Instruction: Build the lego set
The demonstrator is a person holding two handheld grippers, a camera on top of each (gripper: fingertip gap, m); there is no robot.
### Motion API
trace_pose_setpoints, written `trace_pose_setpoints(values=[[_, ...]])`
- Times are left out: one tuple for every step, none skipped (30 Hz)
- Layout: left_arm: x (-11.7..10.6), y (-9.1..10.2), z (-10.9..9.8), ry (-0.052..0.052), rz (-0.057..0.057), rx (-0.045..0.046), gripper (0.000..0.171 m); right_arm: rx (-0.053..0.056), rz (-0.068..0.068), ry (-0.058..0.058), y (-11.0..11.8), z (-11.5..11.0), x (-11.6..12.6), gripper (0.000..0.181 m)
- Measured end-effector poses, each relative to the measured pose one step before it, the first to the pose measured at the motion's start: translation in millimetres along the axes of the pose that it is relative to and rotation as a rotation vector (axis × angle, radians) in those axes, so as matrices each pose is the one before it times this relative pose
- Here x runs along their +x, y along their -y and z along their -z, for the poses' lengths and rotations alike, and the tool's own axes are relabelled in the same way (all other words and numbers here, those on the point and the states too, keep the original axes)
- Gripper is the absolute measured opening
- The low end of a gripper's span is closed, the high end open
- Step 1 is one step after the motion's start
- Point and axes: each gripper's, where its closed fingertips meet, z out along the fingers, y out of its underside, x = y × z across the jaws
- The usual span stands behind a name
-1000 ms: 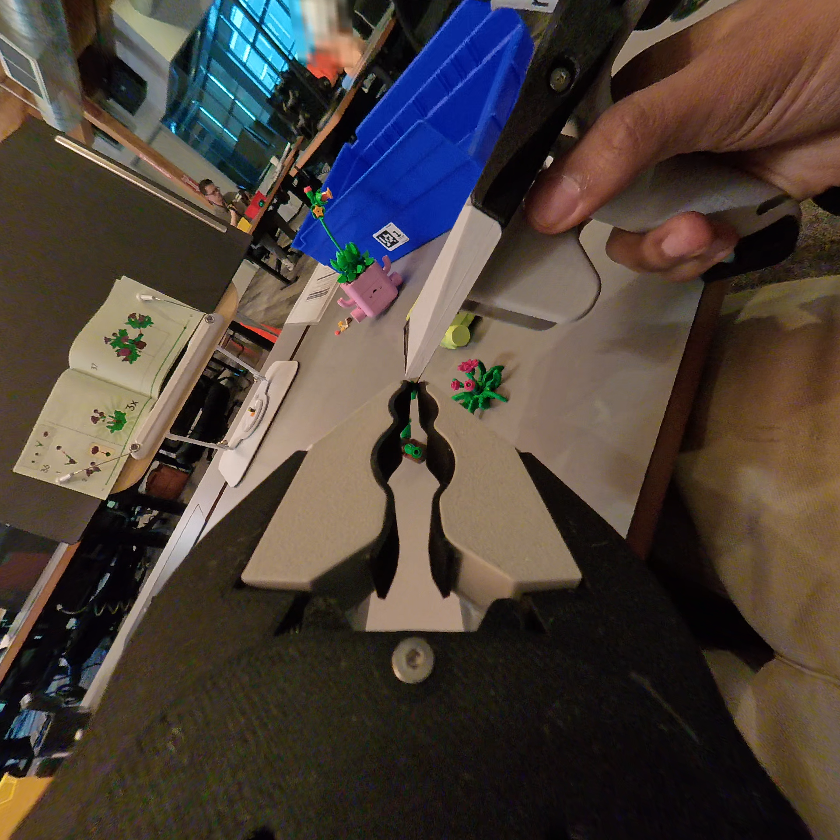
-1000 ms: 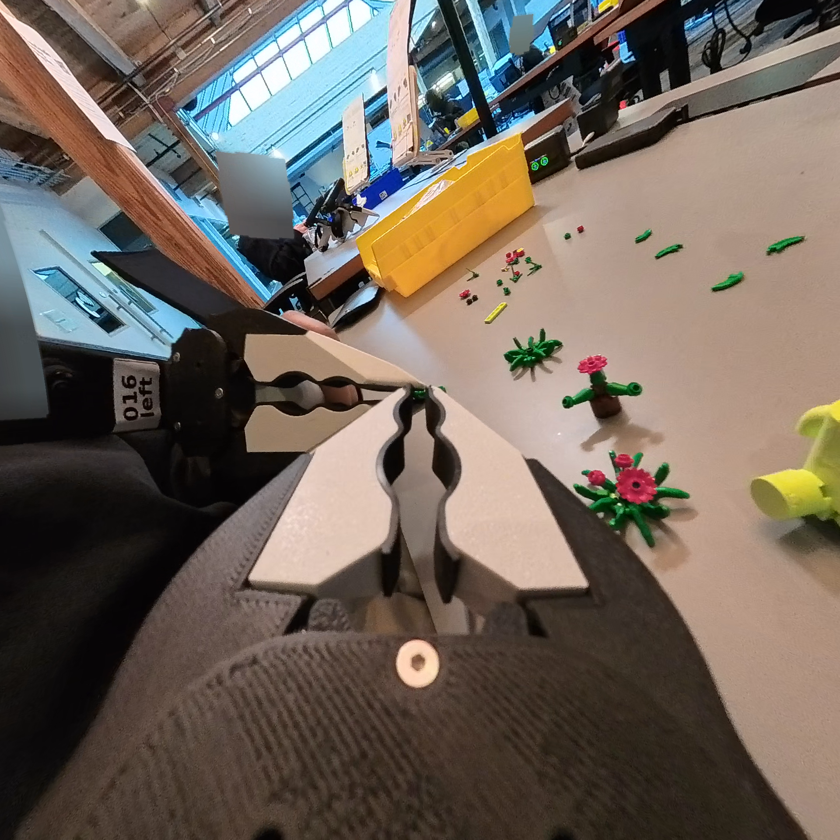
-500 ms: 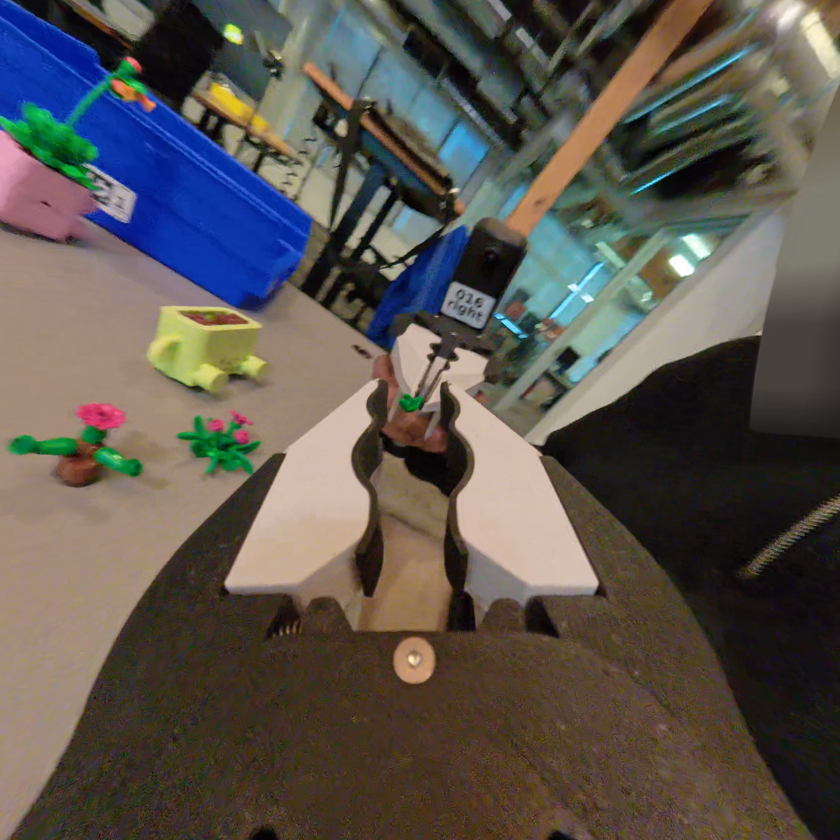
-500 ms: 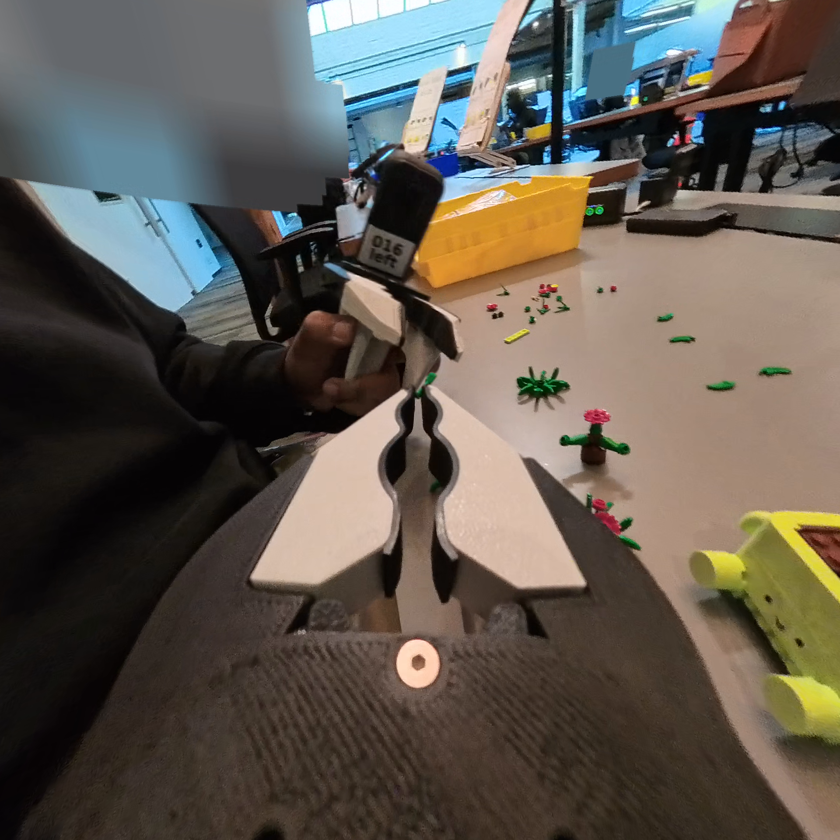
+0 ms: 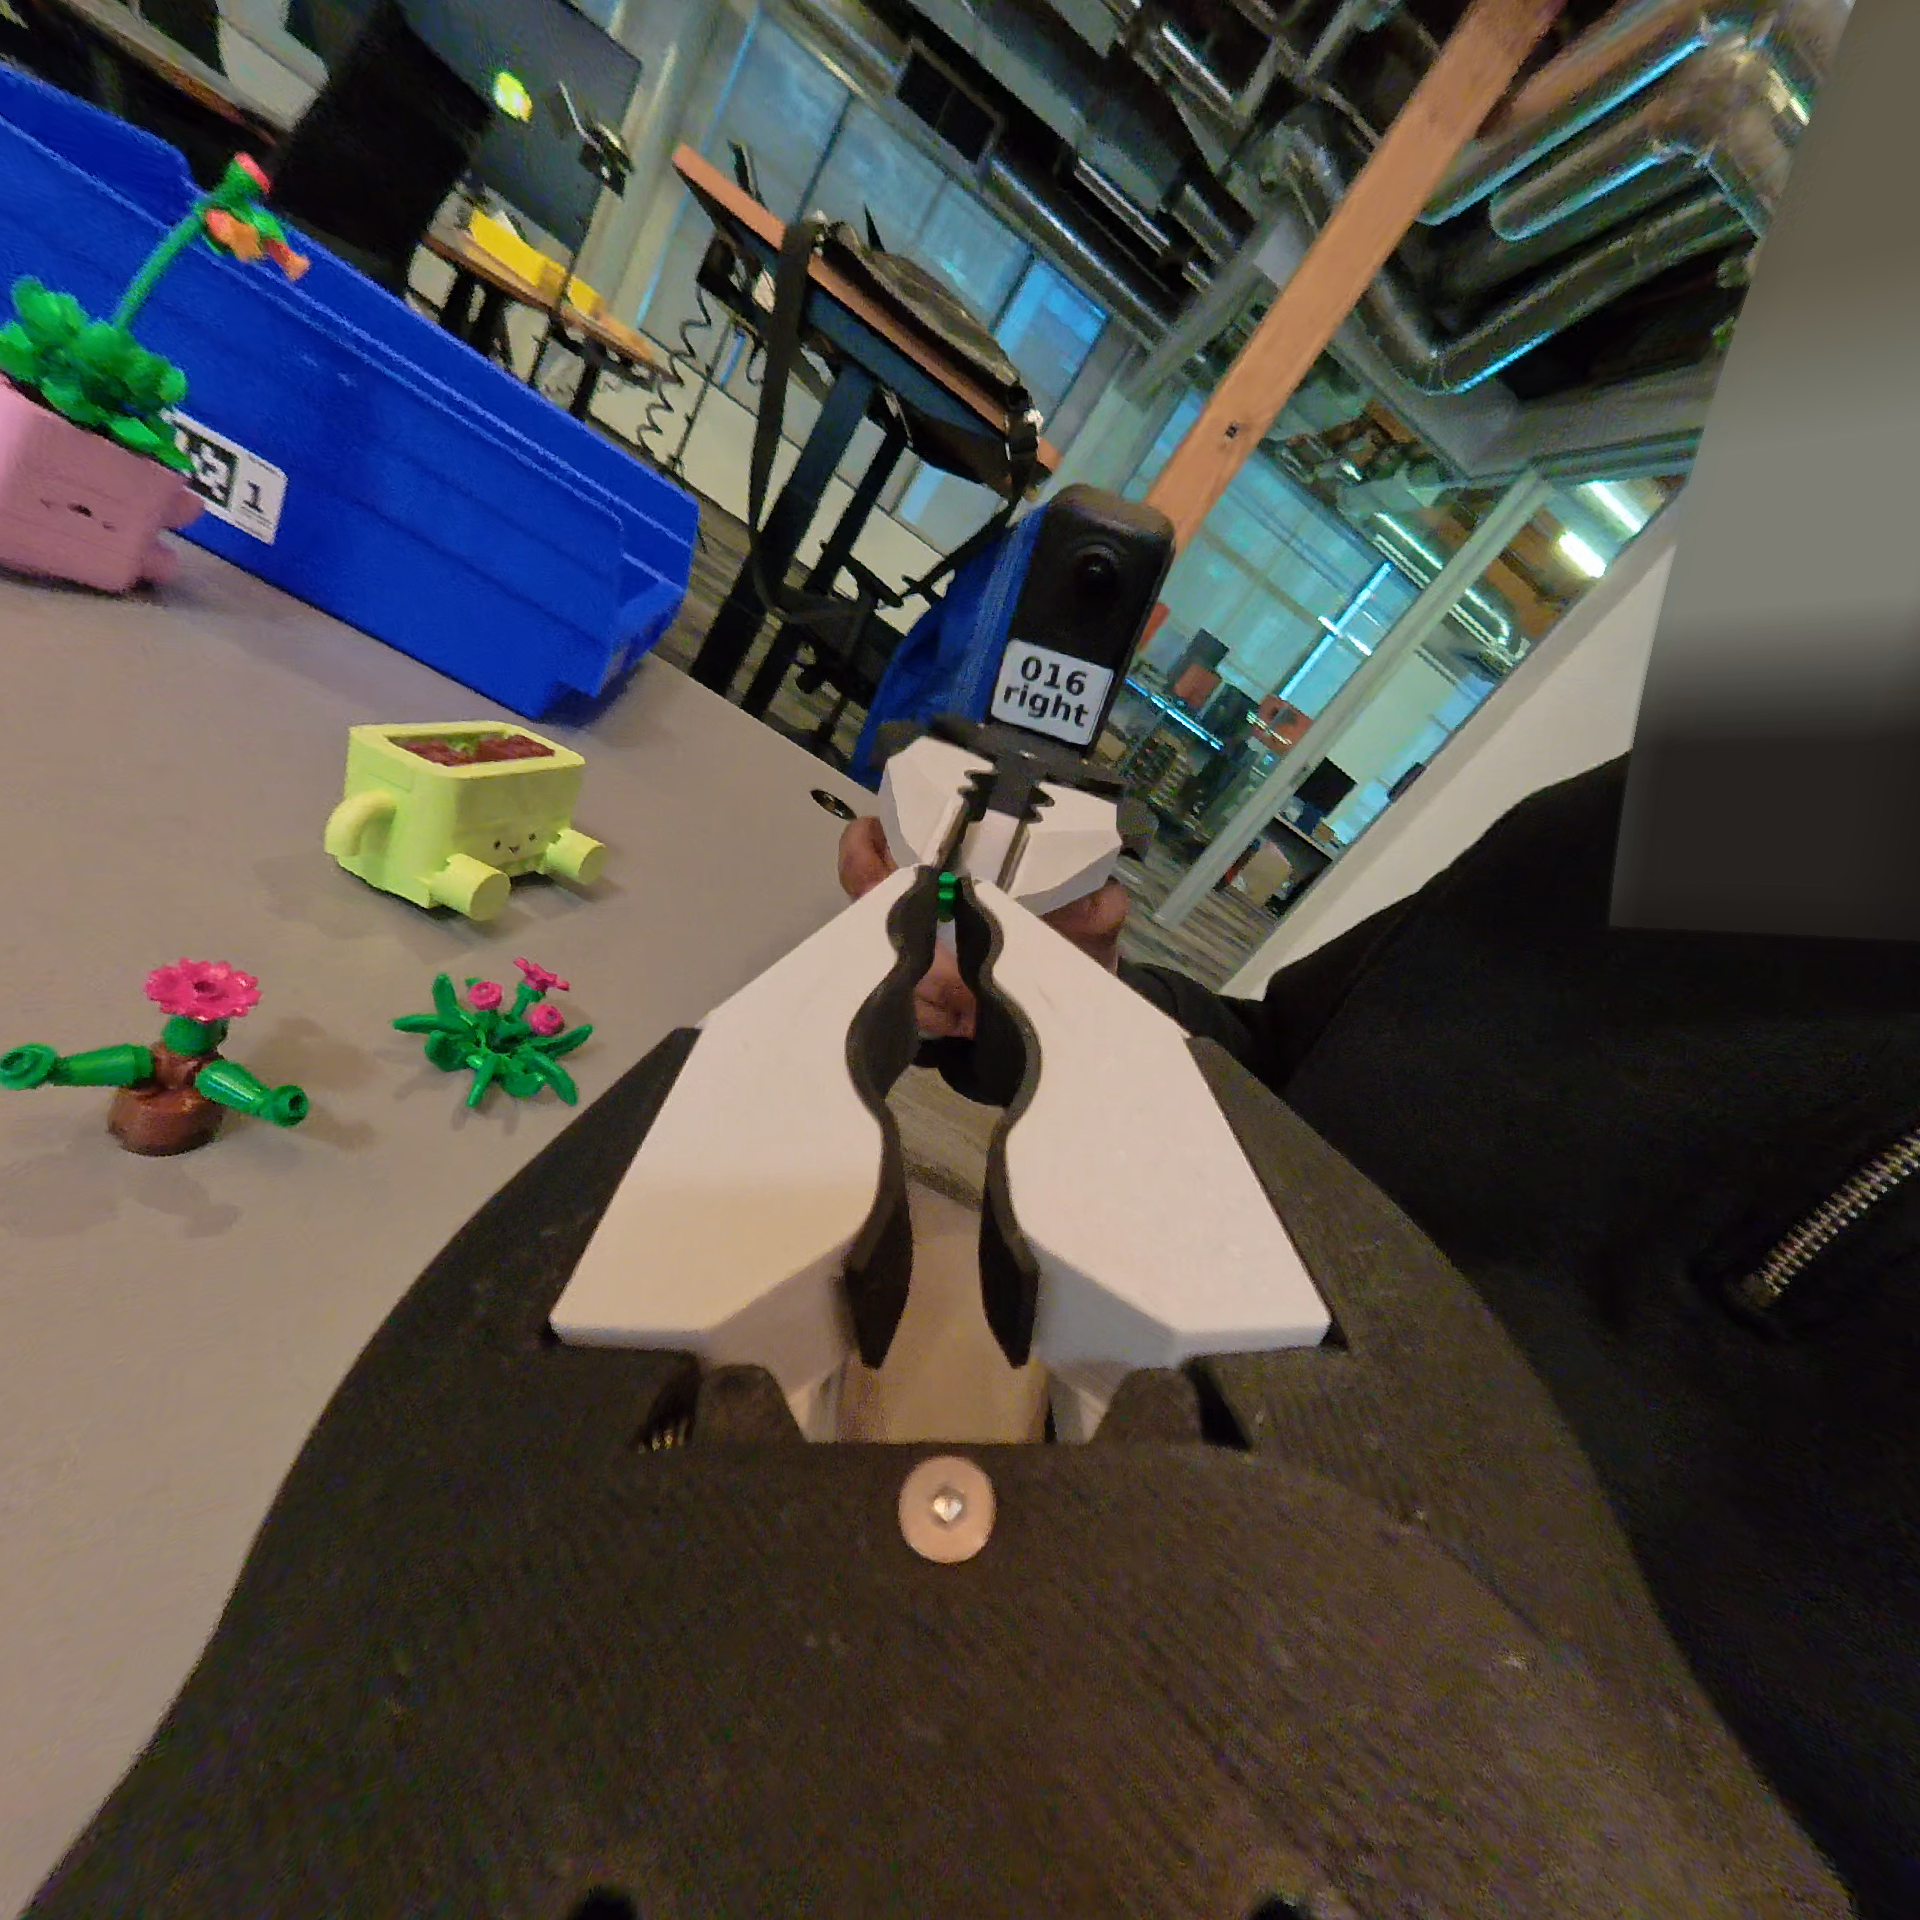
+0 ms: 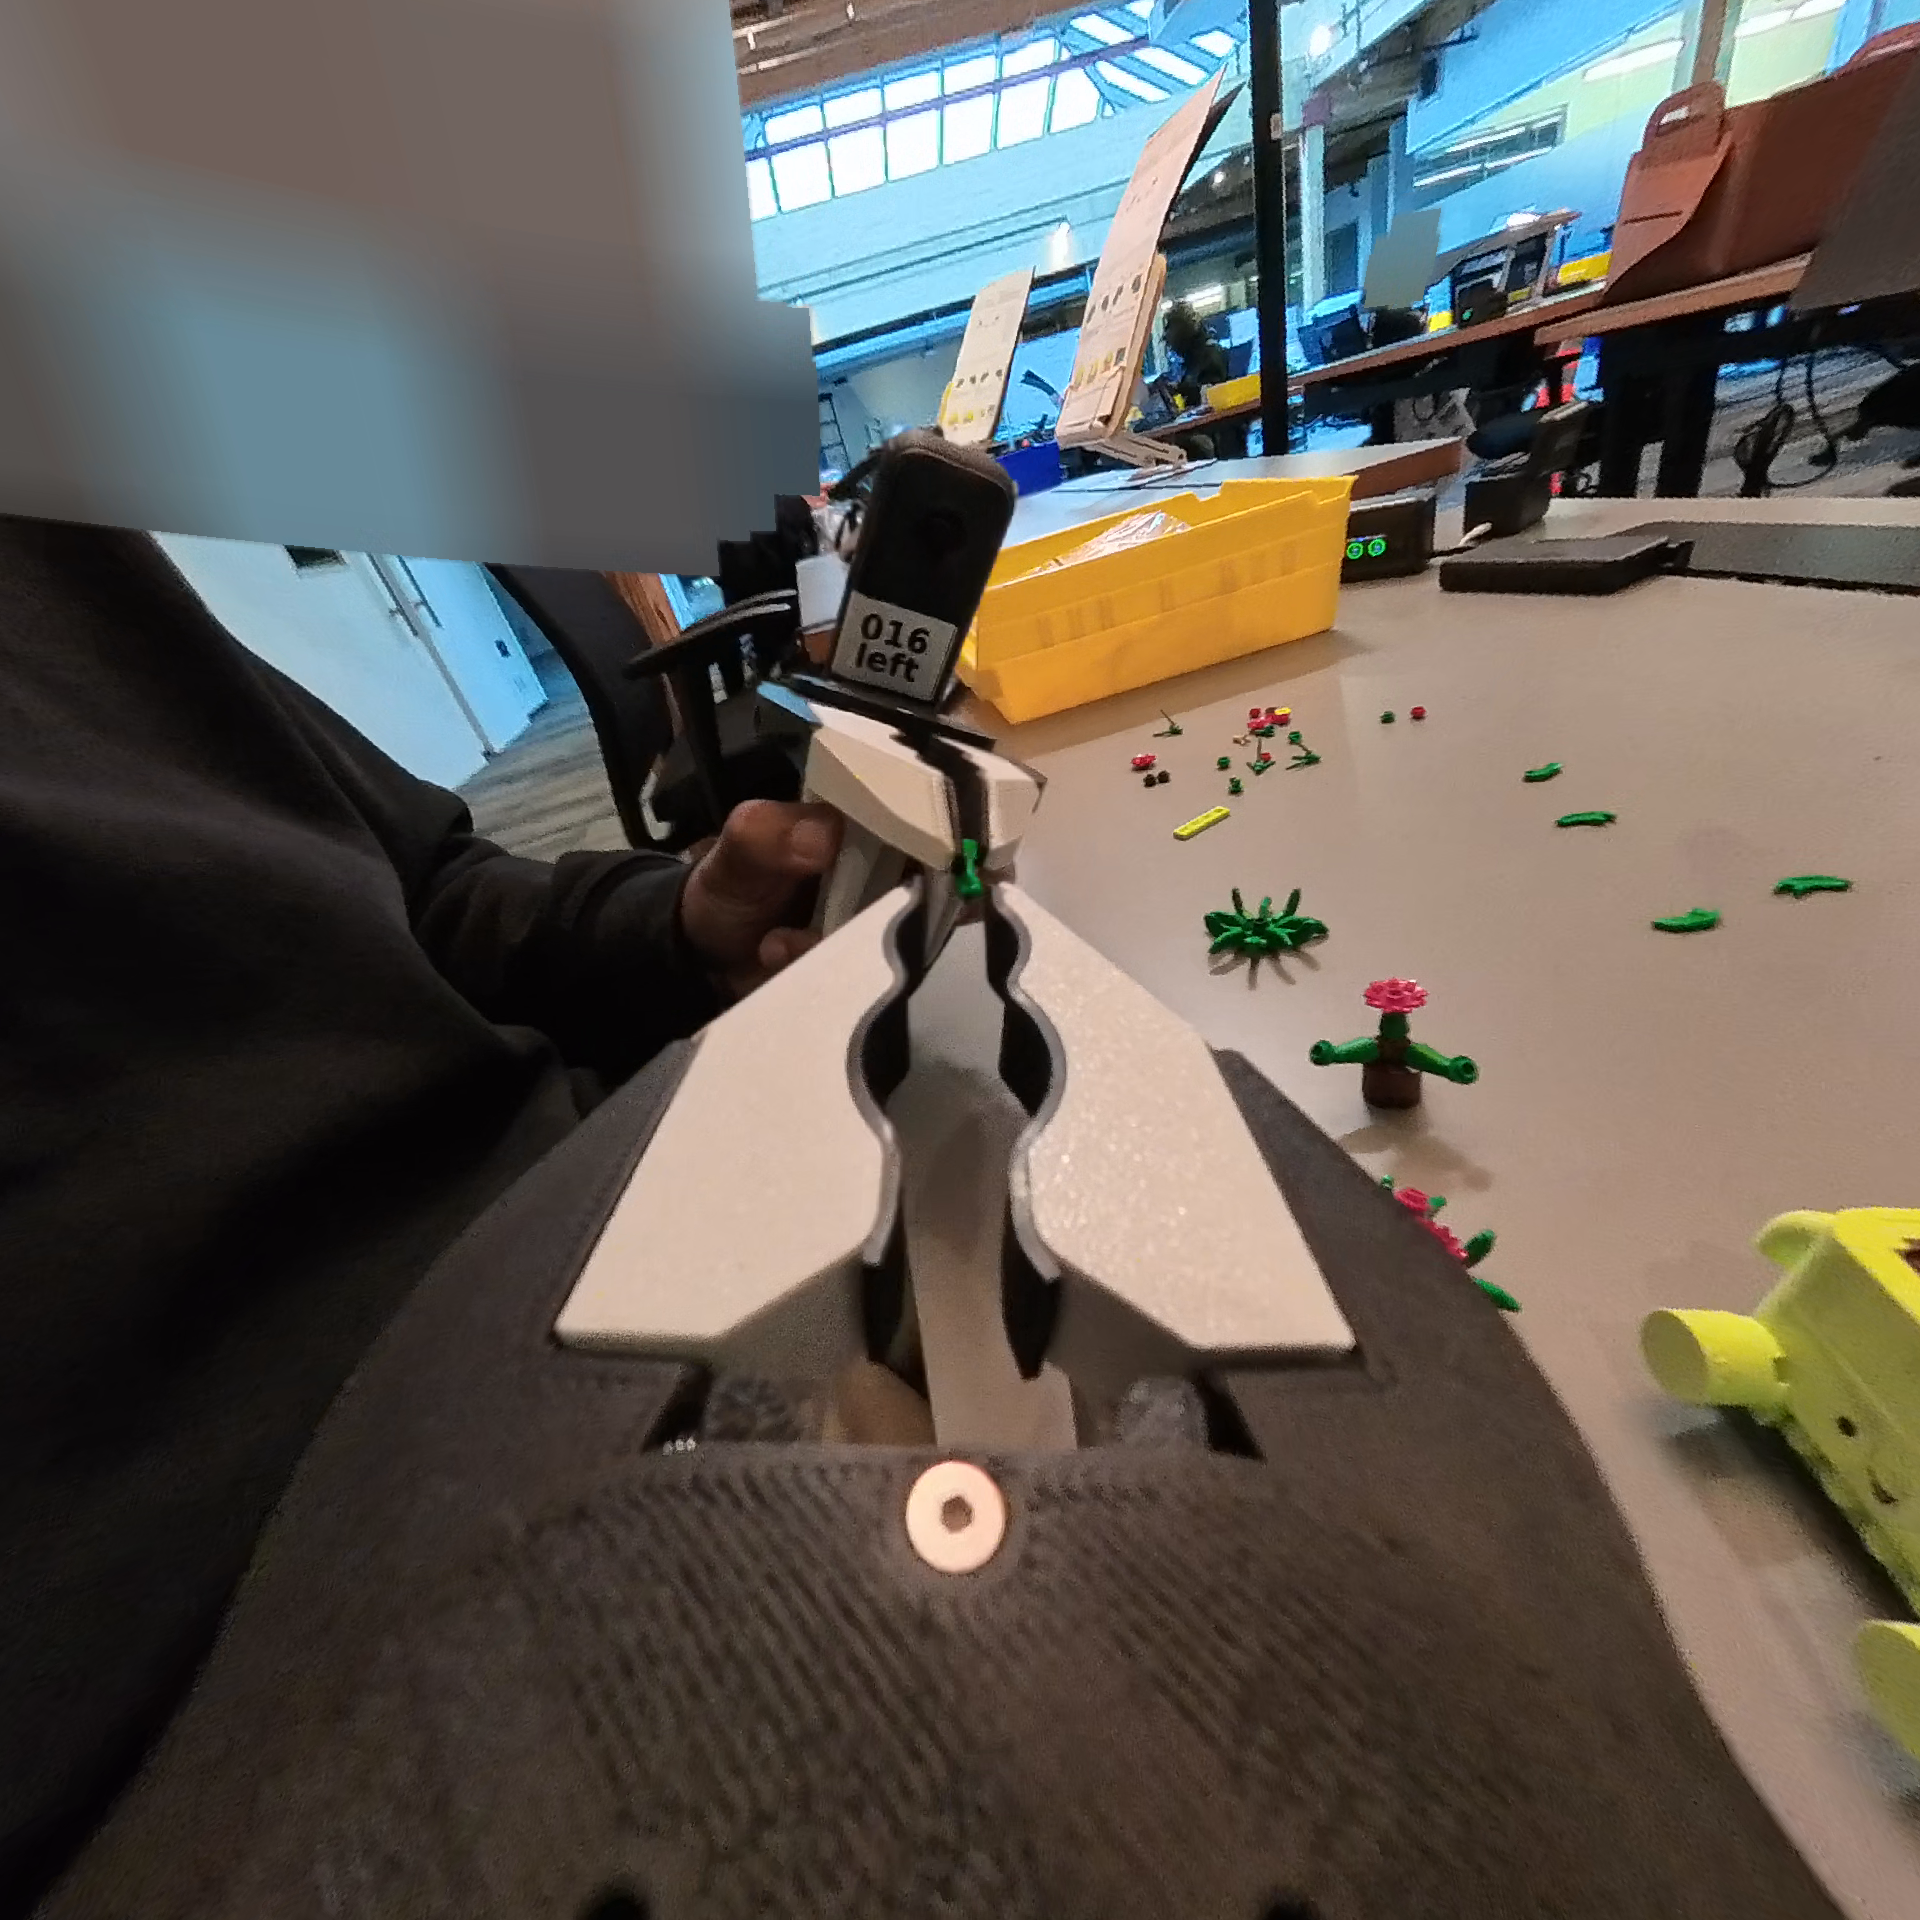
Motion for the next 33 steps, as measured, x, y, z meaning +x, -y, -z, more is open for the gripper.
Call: trace_pose_setpoints(values=[[0.62,1.71,0.35,0.0033,-0.0073,0.01181,0.001,0.0026,-0.0252,0.0122,0.06,-0.44,-0.46,0.009],[0.45,0.46,-0.05,0.0022,-0.0047,0.00234,0.001,0.0059,-0.0238,0.0116,0.41,-0.49,-0.56,0.010],[0.66,-0.41,-0.45,-0.0001,-0.0047,-0.00293,0.001,0.0095,-0.0175,0.0057,0.70,-0.34,-0.10,0.011],[1.11,-0.60,-0.74,-0.0036,-0.0036,-0.00369,0.001,0.0066,-0.0119,0.0011,0.31,-0.31,0.31,0.011],[1.24,0.01,-0.66,-0.0036,-0.0019,0.00282,0.001,0.0005,-0.0105,-0.0024,-0.60,-0.58,0.79,0.010],[0.93,-0.17,-0.81,-0.0032,0.0011,0.00217,0.001,-0.0021,-0.0080,0.0016,-0.78,-0.72,0.05,0.010],[0.49,-1.20,-1.22,-0.0020,0.0025,-0.00512,0.001,0.0037,-0.0041,0.0049,0.18,-0.40,-0.72,0.008],[0.16,-1.24,-0.96,-0.0003,0.0008,-0.00320,0.001,0.0068,-0.0035,0.0036,0.68,-0.02,-0.71,0.002],[0.71,0.70,-0.35,-0.0037,0.0015,0.00774,0.001,0.0028,-0.0035,0.0043,0.32,0.17,-0.83,0.001],[0.89,-0.14,-0.28,-0.0074,0.0045,0.00053,0.001,0.0019,-0.0055,0.0073,0.37,0.22,-0.92,0.001],[0.74,-0.24,-0.32,-0.0083,0.0066,-0.00198,0.001,0.0016,-0.0073,0.0087,0.45,0.38,-0.72,0.001],[0.21,-0.19,-0.12,-0.0072,0.0077,-0.00143,0.002,0.0026,-0.0063,0.0076,0.18,0.11,-0.69,0.000],[-0.29,-0.32,0.02,-0.0058,0.0106,-0.00159,0.002,0.0030,-0.0043,0.0041,-0.04,-0.16,-0.15,0.000],[-0.37,-0.37,0.06,-0.0082,0.0156,-0.00232,0.002,0.0027,-0.0039,0.0026,-0.31,-0.10,0.03,0.000],[-1.02,-0.97,0.05,-0.0058,0.0179,-0.00636,0.002,0.0001,-0.0062,0.0032,-0.64,-0.10,0.20,0.000],[-1.82,-1.64,0.21,-0.0006,0.0148,-0.01299,0.002,-0.0059,-0.0085,-0.0005,-1.36,0.06,0.85,0.000],[-2.69,-2.17,0.53,0.0088,0.0053,-0.02003,0.002,-0.0150,-0.0058,-0.0078,-2.22,0.03,1.87,0.000],[-3.14,-2.47,0.67,0.0182,-0.0047,-0.02549,0.002,-0.0221,-0.0009,-0.0155,-2.99,-0.04,2.58,0.000],[-3.42,-2.46,0.78,0.0296,-0.0142,-0.02865,0.003,-0.0223,0.0046,-0.0212,-2.55,-0.17,2.96,0.001],[-2.63,-2.18,1.27,0.0310,-0.0265,-0.02575,0.008,-0.0156,0.0095,-0.0295,-1.35,0.32,3.90,0.001],[-3.03,-2.06,1.98,0.0364,-0.0255,-0.02340,0.014,-0.0212,0.0119,-0.0347,-2.16,0.70,4.86,0.001],[-4.15,-3.48,2.73,0.0423,-0.0229,-0.02676,0.017,-0.0327,0.0188,-0.0394,-3.83,0.89,5.80,0.001],[-6.60,-5.70,3.12,0.0591,-0.0217,-0.03428,0.021,-0.0441,0.0274,-0.0410,-5.73,0.40,6.18,0.001],[-9.32,-8.69,3.04,0.0772,-0.0212,-0.04785,0.023,-0.0533,0.0301,-0.0357,-7.44,-0.61,5.44,0.001],[-10.18,-11.23,2.42,0.0852,-0.0249,-0.05825,0.024,-0.0619,0.0324,-0.0274,-8.46,-1.64,4.02,0.001],[-9.47,-11.60,1.69,0.0846,-0.0290,-0.05754,0.027,-0.0635,0.0393,-0.0244,-8.35,-2.67,3.25,0.001],[-8.55,-10.63,0.76,0.0812,-0.0249,-0.05034,0.029,-0.0634,0.0437,-0.0199,-7.83,-3.26,2.25,0.001],[-4.48,-8.54,-0.35,0.0541,-0.0190,-0.03796,0.030,-0.0656,0.0447,-0.0097,-7.77,-3.83,0.88,0.001],[-1.71,-6.29,-1.18,0.0337,-0.0086,-0.02690,0.030,-0.0621,0.0450,-0.0098,-6.73,-4.26,1.01,0.001],[0.51,-4.42,-1.72,0.0164,-0.0039,-0.01736,0.031,-0.0528,0.0460,-0.0063,-5.15,-4.35,0.74,0.001],[0.74,-3.05,-2.03,0.0097,-0.0045,-0.01299,0.032,-0.0394,0.0390,0.0054,-3.08,-4.54,-0.08,0.001],[-0.39,-2.38,-2.50,0.0128,-0.0078,-0.01468,0.032,-0.0265,0.0301,0.0145,-1.16,-4.30,-0.60,0.001],[-0.87,-2.00,-2.53,0.0119,-0.0089,-0.01636,0.031,-0.0150,0.0273,0.0184,0.07,-3.90,-0.41,0.001]])
